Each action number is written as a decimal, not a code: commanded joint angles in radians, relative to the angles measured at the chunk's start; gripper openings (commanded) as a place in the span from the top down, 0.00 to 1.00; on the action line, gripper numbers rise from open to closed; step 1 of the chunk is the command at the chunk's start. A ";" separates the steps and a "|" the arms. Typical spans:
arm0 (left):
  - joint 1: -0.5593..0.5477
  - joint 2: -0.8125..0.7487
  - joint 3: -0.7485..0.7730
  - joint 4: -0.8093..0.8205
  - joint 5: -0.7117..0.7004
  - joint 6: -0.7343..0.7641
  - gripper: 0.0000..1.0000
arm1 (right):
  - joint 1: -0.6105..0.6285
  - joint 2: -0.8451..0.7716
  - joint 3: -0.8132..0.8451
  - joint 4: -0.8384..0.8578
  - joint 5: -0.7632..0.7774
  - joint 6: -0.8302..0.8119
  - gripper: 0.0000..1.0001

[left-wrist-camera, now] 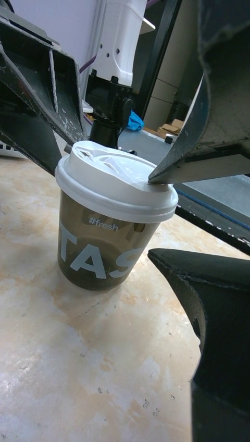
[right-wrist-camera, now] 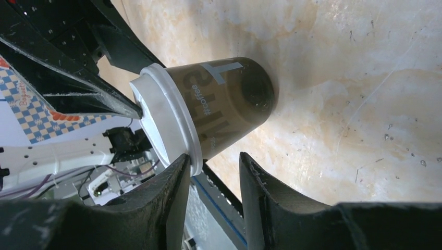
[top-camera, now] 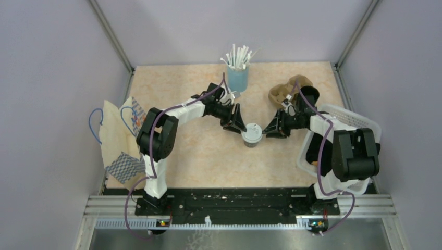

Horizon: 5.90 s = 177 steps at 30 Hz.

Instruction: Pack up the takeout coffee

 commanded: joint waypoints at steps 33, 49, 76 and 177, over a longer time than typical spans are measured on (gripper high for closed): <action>0.002 -0.041 0.058 -0.029 -0.017 0.037 0.27 | 0.012 -0.036 0.149 -0.151 0.087 -0.028 0.41; -0.016 0.015 0.005 0.084 0.078 -0.033 0.22 | 0.074 -0.059 0.243 -0.260 0.243 -0.078 0.19; -0.153 0.253 0.271 0.065 0.151 -0.087 0.29 | 0.072 -0.272 0.187 -0.310 0.528 -0.034 0.32; 0.008 -0.438 0.289 -0.316 -0.189 0.326 0.01 | -0.084 0.460 0.792 -0.211 0.234 -0.338 0.83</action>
